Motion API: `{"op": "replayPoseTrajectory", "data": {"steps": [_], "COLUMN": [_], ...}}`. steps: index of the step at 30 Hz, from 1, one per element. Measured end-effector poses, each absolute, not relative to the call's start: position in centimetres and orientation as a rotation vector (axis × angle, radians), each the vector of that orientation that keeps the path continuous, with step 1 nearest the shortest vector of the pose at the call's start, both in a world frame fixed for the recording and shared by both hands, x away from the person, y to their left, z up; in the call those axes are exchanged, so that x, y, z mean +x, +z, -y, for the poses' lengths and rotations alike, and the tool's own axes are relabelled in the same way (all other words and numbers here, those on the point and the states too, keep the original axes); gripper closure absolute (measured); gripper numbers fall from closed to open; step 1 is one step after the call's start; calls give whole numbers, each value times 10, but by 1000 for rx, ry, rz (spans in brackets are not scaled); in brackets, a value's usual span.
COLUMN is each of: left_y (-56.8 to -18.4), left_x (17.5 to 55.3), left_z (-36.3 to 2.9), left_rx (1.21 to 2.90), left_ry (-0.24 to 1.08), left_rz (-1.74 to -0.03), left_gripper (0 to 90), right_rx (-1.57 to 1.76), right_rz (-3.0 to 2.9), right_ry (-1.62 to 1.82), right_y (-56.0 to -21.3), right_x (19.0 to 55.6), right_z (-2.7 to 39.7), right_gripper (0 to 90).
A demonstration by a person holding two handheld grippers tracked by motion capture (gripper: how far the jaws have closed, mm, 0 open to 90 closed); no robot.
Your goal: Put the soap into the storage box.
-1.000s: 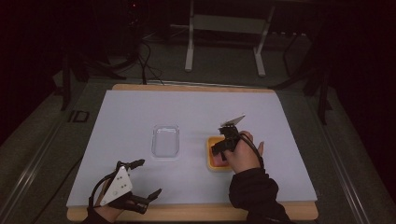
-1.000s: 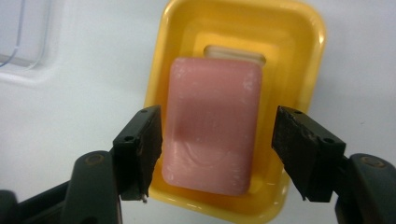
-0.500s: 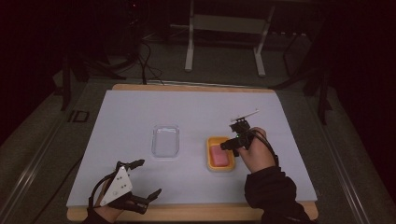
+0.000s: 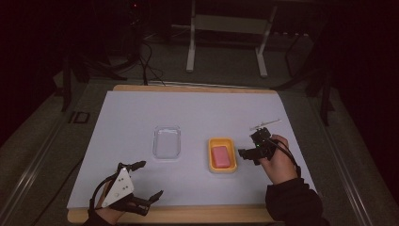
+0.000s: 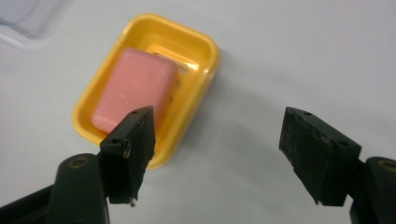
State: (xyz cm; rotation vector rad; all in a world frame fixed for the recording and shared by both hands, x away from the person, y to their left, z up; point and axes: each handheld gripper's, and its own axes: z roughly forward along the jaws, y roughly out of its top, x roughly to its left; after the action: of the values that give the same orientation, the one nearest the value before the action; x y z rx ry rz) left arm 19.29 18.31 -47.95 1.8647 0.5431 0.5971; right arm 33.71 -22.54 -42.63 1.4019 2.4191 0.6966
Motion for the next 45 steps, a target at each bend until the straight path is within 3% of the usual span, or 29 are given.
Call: {"op": "replayPoseTrajectory", "data": {"steps": [21, 45], "left_y": [-480, -479], "left_x": [193, 191], "left_z": [-182, -183], "left_rx": [1872, 1870], "left_ry": [603, 594], "left_rz": [-539, -528], "left_gripper": [6, 6], "right_rx": [1438, 1474], "right_rz": [-2325, -2253], "right_ry": [695, 751], "right_y": [-461, -486], "right_x": [309, 289], "right_z": [273, 296], "right_gripper": [225, 175]}}
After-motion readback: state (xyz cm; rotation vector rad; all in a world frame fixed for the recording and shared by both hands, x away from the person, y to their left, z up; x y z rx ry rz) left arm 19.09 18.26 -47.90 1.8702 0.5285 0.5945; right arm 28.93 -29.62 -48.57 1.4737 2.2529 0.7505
